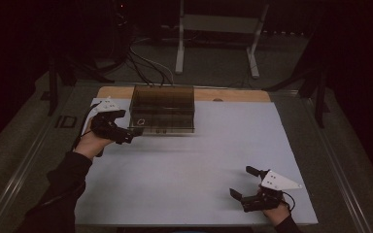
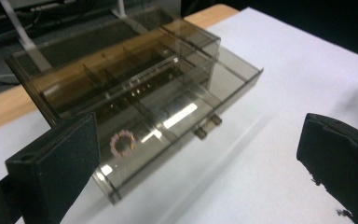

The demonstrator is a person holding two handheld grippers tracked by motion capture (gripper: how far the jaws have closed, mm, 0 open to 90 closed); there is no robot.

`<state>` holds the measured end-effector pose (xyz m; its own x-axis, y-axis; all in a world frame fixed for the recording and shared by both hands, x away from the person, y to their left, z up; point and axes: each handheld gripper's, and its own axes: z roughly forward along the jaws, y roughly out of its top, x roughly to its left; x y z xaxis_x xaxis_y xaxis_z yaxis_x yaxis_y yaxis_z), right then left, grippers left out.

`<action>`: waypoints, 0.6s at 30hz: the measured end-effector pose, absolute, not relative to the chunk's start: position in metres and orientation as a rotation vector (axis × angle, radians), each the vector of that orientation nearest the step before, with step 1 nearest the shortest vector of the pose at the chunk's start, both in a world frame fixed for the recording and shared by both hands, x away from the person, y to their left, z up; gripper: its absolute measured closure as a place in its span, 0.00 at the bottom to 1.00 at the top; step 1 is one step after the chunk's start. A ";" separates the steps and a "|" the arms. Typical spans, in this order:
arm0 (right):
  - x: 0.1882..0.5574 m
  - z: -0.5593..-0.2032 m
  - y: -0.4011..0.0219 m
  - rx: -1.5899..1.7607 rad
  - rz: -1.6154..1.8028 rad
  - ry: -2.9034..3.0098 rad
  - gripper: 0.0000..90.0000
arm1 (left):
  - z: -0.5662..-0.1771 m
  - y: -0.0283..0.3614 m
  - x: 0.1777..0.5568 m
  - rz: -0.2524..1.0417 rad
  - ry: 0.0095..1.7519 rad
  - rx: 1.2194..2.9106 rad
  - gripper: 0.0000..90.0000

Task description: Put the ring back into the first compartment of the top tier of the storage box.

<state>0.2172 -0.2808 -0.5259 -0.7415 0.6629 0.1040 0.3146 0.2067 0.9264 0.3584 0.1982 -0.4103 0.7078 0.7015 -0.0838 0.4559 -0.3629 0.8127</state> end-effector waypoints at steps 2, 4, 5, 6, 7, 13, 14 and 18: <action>0.217 -0.526 -0.281 0.918 1.547 2.170 0.00 | -0.414 0.200 0.353 0.345 0.879 2.020 0.01; 0.217 -0.526 -0.281 0.918 1.548 2.170 0.00 | -0.416 0.201 0.351 0.346 0.875 2.020 0.01; 0.217 -0.526 -0.281 0.918 1.546 2.171 0.00 | -0.417 0.202 0.349 0.342 0.873 2.019 0.01; 0.217 -0.526 -0.281 0.918 1.546 2.171 0.00 | -0.417 0.202 0.349 0.342 0.873 2.019 0.01; 0.218 -0.526 -0.280 0.919 1.546 2.172 0.00 | -0.418 0.202 0.345 0.344 0.871 2.017 0.01; 0.217 -0.526 -0.280 0.917 1.544 2.174 0.00 | -0.424 0.201 0.337 0.320 0.855 2.022 0.01; 0.217 -0.526 -0.280 0.914 1.544 2.172 0.00 | -0.426 0.200 0.335 0.314 0.852 2.024 0.01; 0.217 -0.526 -0.280 0.915 1.545 2.174 0.00 | -0.436 0.198 0.326 0.292 0.837 2.033 0.01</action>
<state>0.2172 -0.2801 -0.5260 -0.7434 0.6610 0.1020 0.3138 0.2100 0.9260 0.3256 0.1977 -0.4358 0.7442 0.6592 -0.1080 0.4494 -0.3745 0.8110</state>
